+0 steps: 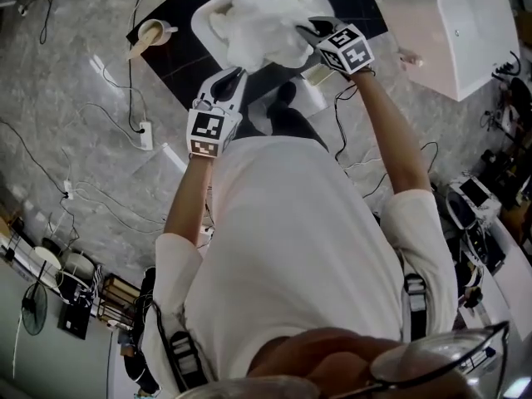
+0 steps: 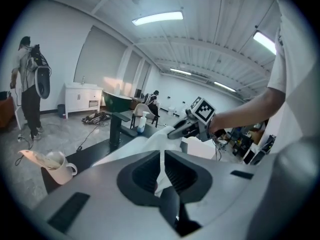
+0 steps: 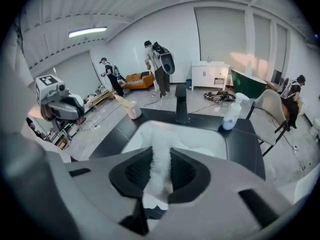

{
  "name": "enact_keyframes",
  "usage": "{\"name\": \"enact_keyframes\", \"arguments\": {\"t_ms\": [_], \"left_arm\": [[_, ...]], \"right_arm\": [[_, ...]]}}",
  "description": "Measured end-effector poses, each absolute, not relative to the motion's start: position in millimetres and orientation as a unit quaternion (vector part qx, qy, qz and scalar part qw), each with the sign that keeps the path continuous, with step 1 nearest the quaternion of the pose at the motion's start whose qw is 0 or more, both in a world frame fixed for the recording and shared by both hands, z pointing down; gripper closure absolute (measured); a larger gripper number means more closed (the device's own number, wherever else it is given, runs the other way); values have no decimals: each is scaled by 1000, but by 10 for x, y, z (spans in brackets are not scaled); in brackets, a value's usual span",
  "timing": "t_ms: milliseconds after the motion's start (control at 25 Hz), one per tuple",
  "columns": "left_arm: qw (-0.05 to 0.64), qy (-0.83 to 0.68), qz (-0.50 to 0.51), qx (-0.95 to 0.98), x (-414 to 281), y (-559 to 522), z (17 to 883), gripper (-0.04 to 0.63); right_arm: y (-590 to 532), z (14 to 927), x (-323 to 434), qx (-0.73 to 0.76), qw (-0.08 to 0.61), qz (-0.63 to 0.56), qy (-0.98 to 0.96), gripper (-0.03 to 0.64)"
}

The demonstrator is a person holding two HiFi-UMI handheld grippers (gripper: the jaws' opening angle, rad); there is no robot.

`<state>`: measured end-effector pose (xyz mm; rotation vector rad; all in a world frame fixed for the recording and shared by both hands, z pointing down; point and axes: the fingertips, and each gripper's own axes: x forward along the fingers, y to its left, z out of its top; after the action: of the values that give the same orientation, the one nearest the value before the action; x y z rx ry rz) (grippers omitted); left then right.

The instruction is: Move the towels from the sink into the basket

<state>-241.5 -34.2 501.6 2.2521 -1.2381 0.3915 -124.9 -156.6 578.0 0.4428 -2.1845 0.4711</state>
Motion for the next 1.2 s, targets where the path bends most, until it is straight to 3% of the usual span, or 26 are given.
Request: {"name": "enact_keyframes", "arguments": {"t_ms": [560, 1200], "left_arm": [[213, -416, 136, 873, -1757, -406, 4222, 565], [192, -303, 145, 922, -380, -463, 3892, 565]], "right_arm": [[-1681, 3595, -325, 303, 285, 96, -904, 546], [-1030, 2398, 2157, 528, 228, 56, -816, 545]]}}
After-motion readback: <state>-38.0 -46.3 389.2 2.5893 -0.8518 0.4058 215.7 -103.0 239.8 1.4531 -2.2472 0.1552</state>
